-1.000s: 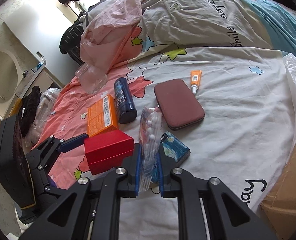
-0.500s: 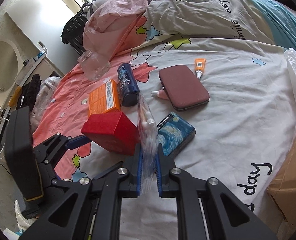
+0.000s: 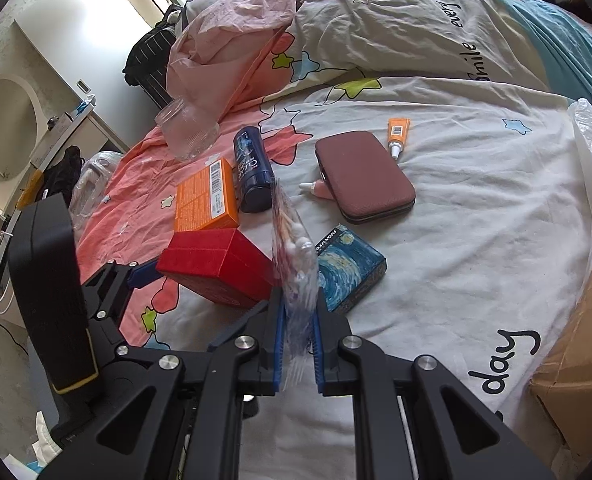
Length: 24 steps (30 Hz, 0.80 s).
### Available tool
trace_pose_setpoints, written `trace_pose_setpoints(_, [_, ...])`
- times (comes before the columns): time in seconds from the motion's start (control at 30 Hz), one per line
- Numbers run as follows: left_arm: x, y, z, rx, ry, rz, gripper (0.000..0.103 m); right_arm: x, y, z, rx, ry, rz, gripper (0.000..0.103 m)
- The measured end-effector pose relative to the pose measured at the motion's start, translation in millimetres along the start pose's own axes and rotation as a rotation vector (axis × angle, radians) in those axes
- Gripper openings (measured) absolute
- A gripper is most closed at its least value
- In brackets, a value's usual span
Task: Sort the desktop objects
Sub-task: 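Grasp the red box with the left tool while the right tool lifts the swab bag, then carry the red box and swab bag over the open cardboard box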
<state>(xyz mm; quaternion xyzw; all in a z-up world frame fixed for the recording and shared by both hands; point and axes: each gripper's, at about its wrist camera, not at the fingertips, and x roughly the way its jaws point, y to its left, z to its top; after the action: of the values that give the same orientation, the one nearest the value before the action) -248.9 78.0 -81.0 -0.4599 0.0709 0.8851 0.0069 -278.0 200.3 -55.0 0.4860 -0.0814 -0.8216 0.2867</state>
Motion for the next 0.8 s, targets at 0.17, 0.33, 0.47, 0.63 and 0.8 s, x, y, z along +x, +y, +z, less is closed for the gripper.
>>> trace_pose_setpoints(0.17, [2, 0, 4, -0.035, -0.022, 0.022, 0.1, 1, -7, 0, 0.013, 0.003, 0.002, 0.012])
trace_pose_setpoints(0.33, [-1, 8, 5, -0.044, -0.059, -0.019, 0.076, 3, -14, 1, 0.031, 0.008, 0.024, 0.012])
trace_pose_setpoints(0.47, [-3, 10, 5, -0.038, -0.06, -0.04, 0.076, 8, -21, 2, 0.052, 0.022, 0.037, 0.012])
trace_pose_setpoints(0.63, [-10, 9, 3, -0.021, -0.06, -0.053, 0.076, 11, -24, 2, 0.064, 0.034, 0.055, 0.012])
trace_pose_setpoints(0.8, [-23, 6, -1, 0.006, -0.071, -0.057, 0.076, 9, -21, 1, 0.057, 0.026, 0.046, 0.012])
